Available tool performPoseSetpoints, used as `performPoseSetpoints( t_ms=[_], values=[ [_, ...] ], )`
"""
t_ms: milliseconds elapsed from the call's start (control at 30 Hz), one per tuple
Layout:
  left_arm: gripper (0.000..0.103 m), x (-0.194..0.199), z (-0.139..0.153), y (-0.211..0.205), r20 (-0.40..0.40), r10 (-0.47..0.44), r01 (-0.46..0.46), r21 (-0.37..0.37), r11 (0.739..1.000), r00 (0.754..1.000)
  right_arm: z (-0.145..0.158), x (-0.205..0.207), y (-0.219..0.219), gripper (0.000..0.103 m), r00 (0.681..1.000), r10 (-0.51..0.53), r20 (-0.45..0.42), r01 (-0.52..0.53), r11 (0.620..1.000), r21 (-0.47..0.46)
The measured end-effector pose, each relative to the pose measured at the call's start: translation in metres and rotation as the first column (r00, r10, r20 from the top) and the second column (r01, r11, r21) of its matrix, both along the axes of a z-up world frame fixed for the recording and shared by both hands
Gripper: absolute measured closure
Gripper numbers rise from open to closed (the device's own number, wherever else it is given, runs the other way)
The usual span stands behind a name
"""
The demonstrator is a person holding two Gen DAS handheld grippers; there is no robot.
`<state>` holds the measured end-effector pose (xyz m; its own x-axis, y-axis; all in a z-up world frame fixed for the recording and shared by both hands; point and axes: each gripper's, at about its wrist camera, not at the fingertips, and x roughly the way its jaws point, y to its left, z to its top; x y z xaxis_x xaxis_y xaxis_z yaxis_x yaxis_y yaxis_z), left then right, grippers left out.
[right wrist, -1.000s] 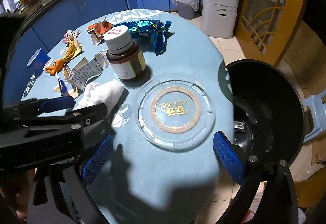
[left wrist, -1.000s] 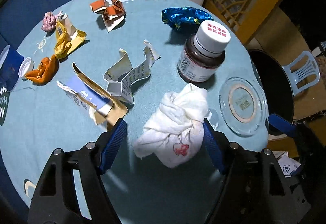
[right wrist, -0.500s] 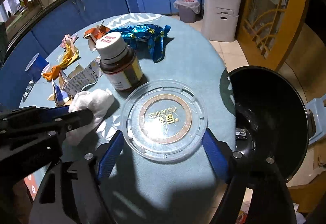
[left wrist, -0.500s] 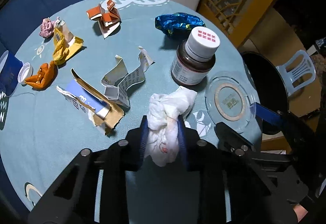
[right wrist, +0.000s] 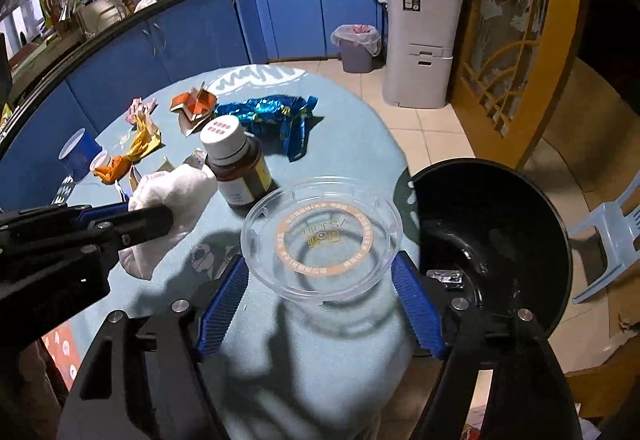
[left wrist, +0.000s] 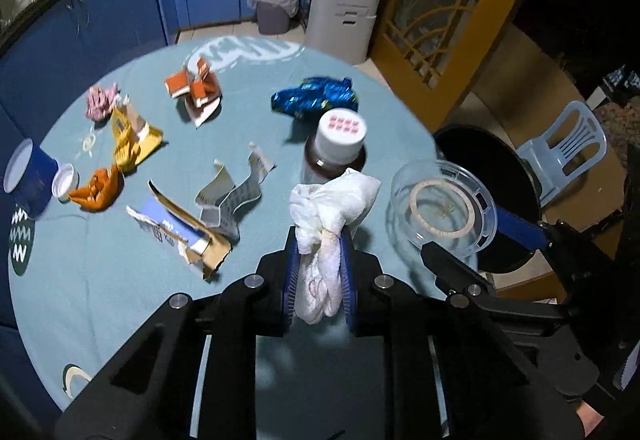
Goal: Collect trash
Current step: 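Grasp the white crumpled tissue with left tool while right tool grasps the clear plastic lid, then lift and carry the tissue with left tool while right tool carries the lid to the bin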
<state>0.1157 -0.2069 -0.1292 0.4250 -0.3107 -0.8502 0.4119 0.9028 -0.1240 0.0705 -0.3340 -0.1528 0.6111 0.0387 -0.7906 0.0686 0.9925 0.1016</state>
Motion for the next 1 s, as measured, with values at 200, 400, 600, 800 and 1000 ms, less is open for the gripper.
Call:
performPoseSetpoints(
  t_ms=[200,400,600,800,1000],
  values=[
    [0.083,-0.003,0.011,-0.003,0.021,-0.003,0.004,-0.015,1.000,1.000,0.008,-0.008,-0.004,0.053,1.000,0.003,0.023,-0.003,1.000,0.010],
    [0.083,-0.002,0.010,0.001,0.022,0.011,-0.011,-0.010,1.000,1.000,-0.011,0.003,-0.001,0.101,0.995,0.055,-0.079,-0.049,0.996,0.070],
    [0.083,0.002,0.004,0.005,0.010,0.020,-0.020,-0.005,1.000,1.000,-0.019,0.001,0.010,0.009,0.990,0.128,-0.066,-0.121,0.988,0.100],
    [0.083,0.006,0.004,0.007,0.025,0.027,-0.027,-0.002,1.000,0.999,-0.011,0.015,0.011,0.007,0.995,0.098,-0.015,-0.097,0.994,0.051],
    [0.083,0.015,0.000,0.009,0.020,0.036,-0.036,0.003,0.999,0.999,-0.026,0.050,0.005,0.007,0.995,0.089,-0.051,-0.086,0.995,0.046]
  ],
)
